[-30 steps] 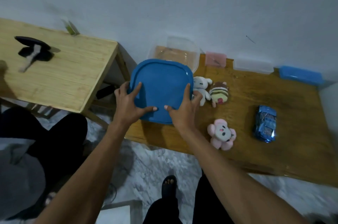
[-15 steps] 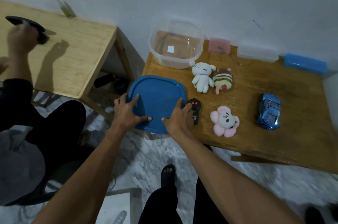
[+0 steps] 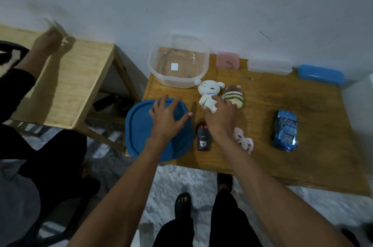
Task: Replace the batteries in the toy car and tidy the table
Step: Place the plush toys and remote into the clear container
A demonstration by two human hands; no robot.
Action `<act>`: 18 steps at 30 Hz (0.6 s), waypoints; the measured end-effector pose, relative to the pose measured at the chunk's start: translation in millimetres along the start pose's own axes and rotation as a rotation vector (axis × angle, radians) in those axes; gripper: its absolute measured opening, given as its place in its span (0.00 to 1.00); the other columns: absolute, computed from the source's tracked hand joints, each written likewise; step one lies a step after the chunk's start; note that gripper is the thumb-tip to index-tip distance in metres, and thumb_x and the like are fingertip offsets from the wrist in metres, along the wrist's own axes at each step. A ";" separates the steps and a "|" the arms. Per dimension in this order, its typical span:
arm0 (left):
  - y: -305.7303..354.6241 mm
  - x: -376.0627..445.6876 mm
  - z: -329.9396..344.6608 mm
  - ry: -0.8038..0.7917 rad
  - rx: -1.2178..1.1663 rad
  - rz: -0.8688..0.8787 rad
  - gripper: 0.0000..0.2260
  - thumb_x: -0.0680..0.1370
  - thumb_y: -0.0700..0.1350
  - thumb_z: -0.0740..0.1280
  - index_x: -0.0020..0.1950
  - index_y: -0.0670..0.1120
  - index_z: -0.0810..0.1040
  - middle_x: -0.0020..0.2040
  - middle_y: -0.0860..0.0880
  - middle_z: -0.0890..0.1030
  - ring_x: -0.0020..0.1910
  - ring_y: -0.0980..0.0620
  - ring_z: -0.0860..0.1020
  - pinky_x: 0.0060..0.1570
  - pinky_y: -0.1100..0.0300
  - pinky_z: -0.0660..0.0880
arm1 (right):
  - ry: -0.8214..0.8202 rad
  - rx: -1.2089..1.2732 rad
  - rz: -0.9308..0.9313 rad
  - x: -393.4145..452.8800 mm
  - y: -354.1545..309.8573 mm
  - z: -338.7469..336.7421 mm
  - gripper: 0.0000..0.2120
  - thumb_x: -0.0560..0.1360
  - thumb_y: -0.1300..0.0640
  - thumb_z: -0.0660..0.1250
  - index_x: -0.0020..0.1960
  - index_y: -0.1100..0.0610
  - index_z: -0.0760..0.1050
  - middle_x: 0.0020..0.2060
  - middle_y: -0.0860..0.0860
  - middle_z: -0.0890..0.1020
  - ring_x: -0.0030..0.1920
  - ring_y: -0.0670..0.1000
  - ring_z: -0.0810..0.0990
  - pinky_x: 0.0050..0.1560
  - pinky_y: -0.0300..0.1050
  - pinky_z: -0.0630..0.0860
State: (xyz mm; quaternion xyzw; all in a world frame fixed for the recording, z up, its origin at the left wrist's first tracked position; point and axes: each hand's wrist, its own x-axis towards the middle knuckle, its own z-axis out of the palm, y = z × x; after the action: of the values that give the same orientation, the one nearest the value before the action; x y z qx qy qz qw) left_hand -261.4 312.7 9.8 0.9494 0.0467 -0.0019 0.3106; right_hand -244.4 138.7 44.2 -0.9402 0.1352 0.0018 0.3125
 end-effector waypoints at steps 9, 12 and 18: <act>76.4 67.3 66.2 -0.159 -0.243 -0.023 0.34 0.76 0.54 0.74 0.79 0.53 0.65 0.66 0.36 0.73 0.66 0.36 0.72 0.63 0.45 0.73 | -0.082 0.108 0.139 82.2 65.5 -34.7 0.32 0.75 0.49 0.75 0.75 0.44 0.68 0.68 0.55 0.71 0.68 0.56 0.71 0.57 0.42 0.67; 80.4 77.7 79.0 -0.168 -0.254 -0.052 0.35 0.75 0.51 0.76 0.79 0.53 0.66 0.68 0.37 0.74 0.66 0.38 0.73 0.60 0.52 0.73 | -0.169 0.138 0.129 99.8 79.0 -29.1 0.36 0.73 0.47 0.76 0.77 0.44 0.66 0.69 0.54 0.73 0.66 0.56 0.74 0.61 0.45 0.72; 81.3 82.9 90.1 -0.121 -0.305 -0.043 0.36 0.72 0.41 0.77 0.78 0.50 0.69 0.64 0.39 0.80 0.60 0.41 0.78 0.54 0.57 0.72 | -0.259 0.272 0.118 111.6 88.0 -25.7 0.38 0.72 0.55 0.77 0.78 0.45 0.64 0.67 0.50 0.77 0.61 0.51 0.78 0.58 0.46 0.76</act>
State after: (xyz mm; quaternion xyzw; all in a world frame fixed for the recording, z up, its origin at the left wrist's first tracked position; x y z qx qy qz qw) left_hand -169.2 201.5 -17.7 0.8883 0.0478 -0.0587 0.4530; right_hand -161.4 27.8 3.4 -0.8717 0.1476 0.1228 0.4509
